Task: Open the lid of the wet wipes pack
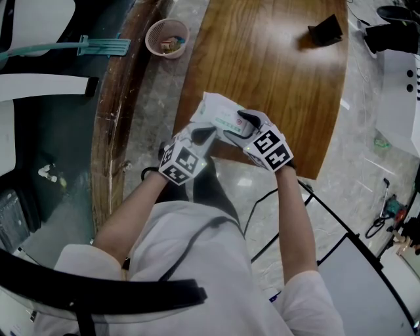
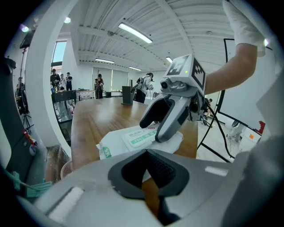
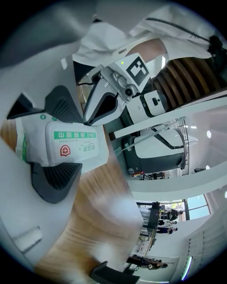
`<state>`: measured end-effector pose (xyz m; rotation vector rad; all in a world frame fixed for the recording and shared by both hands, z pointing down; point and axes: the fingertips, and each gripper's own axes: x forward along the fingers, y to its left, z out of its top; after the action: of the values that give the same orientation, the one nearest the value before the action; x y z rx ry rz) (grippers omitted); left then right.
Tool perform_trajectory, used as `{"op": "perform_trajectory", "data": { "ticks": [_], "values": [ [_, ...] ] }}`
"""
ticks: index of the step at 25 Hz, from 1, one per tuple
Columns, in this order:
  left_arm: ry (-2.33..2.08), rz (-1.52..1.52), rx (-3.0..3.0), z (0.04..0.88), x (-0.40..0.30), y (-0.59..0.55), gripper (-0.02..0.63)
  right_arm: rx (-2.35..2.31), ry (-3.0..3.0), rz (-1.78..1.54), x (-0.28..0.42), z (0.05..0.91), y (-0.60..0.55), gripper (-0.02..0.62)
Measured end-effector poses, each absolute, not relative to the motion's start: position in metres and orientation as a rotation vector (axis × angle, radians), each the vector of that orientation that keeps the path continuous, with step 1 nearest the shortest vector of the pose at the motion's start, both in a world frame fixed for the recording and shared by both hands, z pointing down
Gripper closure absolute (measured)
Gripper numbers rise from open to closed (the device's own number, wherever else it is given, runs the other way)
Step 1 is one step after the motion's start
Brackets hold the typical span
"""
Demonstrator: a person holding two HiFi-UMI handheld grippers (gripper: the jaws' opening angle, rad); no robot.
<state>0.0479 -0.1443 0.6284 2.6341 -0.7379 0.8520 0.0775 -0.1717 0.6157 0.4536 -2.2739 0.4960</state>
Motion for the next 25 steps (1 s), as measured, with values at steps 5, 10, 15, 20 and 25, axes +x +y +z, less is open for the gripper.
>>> {"op": "perform_trajectory", "data": {
  "ticks": [5, 10, 15, 20, 25],
  "values": [
    [-0.742, 0.848, 2.636, 0.628, 0.048, -0.145, 0.6, 0.434, -2.281, 0.543, 0.077, 0.615, -0.173, 0.31],
    [-0.745, 0.847, 2.638, 0.628, 0.049, -0.145, 0.6, 0.404, -2.285, 0.594, 0.077, 0.615, -0.173, 0.31],
    [-0.742, 0.852, 2.634, 0.63, 0.048, -0.144, 0.6, 0.364, -2.302, 0.698, 0.078, 0.611, -0.174, 0.311],
    [-0.742, 0.839, 2.612, 0.629, 0.048, -0.144, 0.598, 0.347, -2.295, 0.691, 0.078, 0.607, -0.175, 0.31],
    [-0.739, 0.832, 2.595, 0.628, 0.047, -0.143, 0.598, 0.348, -2.304, 0.618, 0.078, 0.602, -0.174, 0.31]
  ]
}}
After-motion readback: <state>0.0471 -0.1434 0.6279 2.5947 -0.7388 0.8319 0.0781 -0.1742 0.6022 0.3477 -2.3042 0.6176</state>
